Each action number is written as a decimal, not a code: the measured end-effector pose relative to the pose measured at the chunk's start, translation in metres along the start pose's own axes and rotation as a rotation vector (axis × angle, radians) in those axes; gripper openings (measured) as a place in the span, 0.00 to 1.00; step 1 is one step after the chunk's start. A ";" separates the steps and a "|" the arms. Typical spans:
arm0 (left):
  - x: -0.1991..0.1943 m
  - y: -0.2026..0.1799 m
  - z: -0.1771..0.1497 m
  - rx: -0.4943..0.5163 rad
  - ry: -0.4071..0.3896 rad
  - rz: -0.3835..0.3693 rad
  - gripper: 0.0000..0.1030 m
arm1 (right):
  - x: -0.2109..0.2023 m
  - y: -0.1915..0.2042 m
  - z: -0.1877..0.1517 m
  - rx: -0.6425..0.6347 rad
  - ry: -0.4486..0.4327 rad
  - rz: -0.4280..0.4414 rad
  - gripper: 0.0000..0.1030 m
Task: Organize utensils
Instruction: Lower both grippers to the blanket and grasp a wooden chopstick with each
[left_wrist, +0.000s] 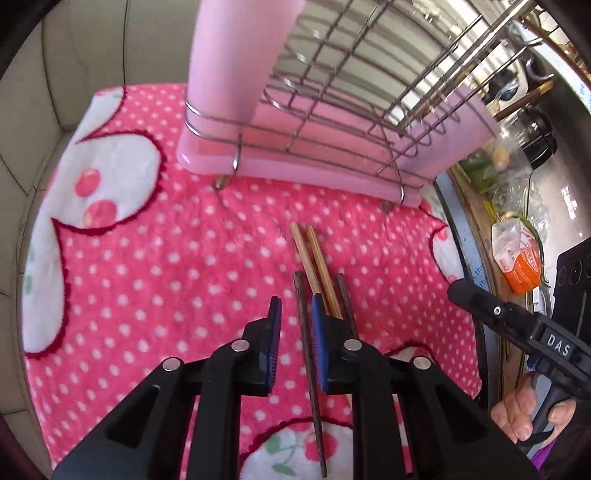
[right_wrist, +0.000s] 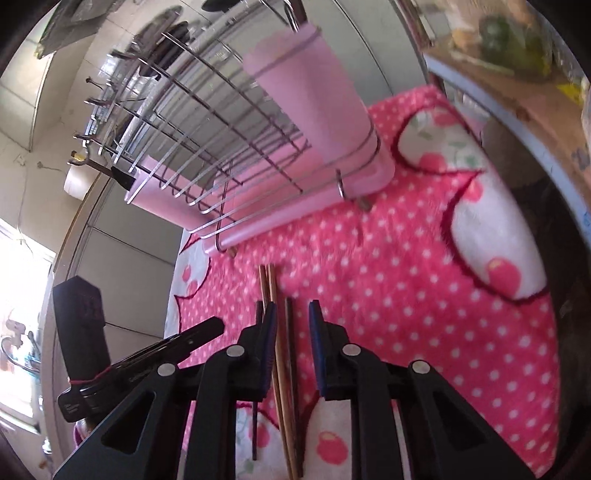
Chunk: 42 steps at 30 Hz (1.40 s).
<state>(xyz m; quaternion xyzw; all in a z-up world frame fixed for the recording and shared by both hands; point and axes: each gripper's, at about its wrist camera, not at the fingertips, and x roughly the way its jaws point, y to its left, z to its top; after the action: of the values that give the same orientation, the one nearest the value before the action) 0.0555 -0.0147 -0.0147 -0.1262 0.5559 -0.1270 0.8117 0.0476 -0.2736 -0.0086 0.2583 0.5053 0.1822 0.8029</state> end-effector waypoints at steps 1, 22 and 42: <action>0.005 0.000 0.002 -0.005 0.019 0.002 0.15 | 0.004 -0.002 -0.001 0.015 0.016 0.006 0.14; 0.032 -0.007 0.011 0.019 0.029 0.063 0.07 | 0.061 0.015 0.005 -0.041 0.167 -0.046 0.12; 0.021 0.021 0.009 -0.011 0.047 0.040 0.08 | 0.128 0.047 0.008 -0.172 0.255 -0.239 0.10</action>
<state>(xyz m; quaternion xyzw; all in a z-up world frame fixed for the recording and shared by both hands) 0.0721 -0.0016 -0.0368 -0.1165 0.5780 -0.1109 0.8001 0.1072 -0.1671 -0.0698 0.1016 0.6125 0.1594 0.7676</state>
